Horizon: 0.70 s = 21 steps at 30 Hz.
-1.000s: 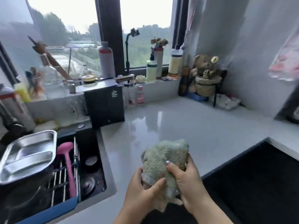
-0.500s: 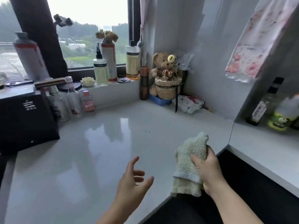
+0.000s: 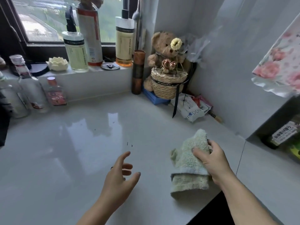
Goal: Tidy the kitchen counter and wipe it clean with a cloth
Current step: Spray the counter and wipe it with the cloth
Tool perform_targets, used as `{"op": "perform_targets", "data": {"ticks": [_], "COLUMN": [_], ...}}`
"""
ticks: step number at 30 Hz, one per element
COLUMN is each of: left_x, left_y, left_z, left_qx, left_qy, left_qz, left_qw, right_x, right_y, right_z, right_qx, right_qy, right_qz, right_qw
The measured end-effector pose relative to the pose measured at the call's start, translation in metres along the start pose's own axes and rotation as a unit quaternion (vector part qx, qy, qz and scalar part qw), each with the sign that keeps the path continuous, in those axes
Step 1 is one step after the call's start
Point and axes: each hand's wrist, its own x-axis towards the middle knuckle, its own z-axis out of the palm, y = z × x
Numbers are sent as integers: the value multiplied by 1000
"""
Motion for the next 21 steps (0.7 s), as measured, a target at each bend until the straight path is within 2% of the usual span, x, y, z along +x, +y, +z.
{"op": "perform_targets", "data": {"ticks": [3,6,8,10,12,16,19,21], "left_x": [6,10,12,14,12,0,-9,-10], "left_y": [6,17,23,27,26,17,9,6], "left_z": [10,20,29,39,47,52,49,46], "left_qx": [-5,-14,-20,-20,-18,-12,-22,-32], "left_qy": [50,97,114,131,149,189,230,251], "left_qz": [-23,-33,-39,-49,-61,-89,-108,-113], "left_qw": [998,995,992,990,987,978,967,961], "right_x": [28,56,72,82,85,90,96,99], "right_y": [-21,-42,-42,-25,7,57,67,66], "right_z": [-26,-47,-46,-30,-11,6,10,13], "right_qx": [-151,-338,-391,-399,-428,-523,-499,-472], "right_qy": [6,49,43,-37,-127,-120,-144,-132], "right_qz": [-80,-199,-259,-254,-201,-198,-209,-219], "right_qw": [985,918,882,880,872,820,829,844]}}
